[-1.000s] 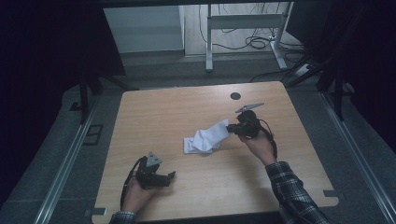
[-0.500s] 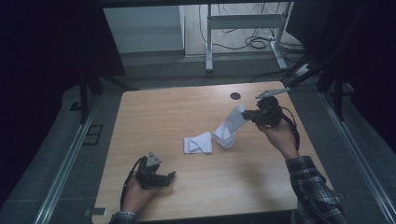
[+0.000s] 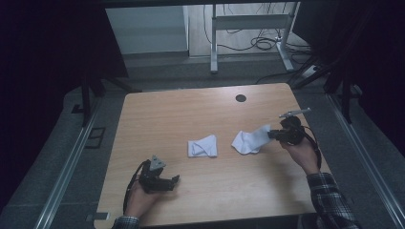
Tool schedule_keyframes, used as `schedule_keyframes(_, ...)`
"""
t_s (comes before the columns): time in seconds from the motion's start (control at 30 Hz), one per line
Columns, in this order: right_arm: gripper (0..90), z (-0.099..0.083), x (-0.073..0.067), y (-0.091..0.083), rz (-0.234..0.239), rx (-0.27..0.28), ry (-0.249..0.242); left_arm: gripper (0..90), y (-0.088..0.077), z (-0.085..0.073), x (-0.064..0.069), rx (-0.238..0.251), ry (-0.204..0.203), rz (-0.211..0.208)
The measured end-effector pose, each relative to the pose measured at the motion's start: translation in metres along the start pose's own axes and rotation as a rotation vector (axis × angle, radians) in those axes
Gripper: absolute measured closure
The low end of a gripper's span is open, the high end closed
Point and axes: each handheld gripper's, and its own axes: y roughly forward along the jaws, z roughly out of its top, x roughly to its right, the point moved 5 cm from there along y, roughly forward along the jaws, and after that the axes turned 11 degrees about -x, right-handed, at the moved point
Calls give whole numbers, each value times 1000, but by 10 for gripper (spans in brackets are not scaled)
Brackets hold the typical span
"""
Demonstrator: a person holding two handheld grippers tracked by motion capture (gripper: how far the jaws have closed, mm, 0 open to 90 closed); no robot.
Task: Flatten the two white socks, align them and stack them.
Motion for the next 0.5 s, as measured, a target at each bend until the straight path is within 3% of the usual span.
schedule_keyframes(0.1, 607, -14, 15, 7, -38, -27, 20, 118, 0, 0, 0, 0, 3, 1)
schedule_keyframes(0.23, 573, -12, 15, 0, -31, 1, 30, 117, 0, 0, 0, 1, -4, 2)
schedule_keyframes(0.4, 629, 5, -17, 1, 33, 24, -42, 117, 0, 0, 0, 0, -3, 2)
schedule_keyframes(0.47, 646, 11, -34, 9, 66, 21, -75, 117, 0, 0, 0, 0, -3, 2)
schedule_keyframes(0.5, 658, 17, -50, 19, 84, 12, -101, 117, 0, 0, 0, 0, -3, 2)
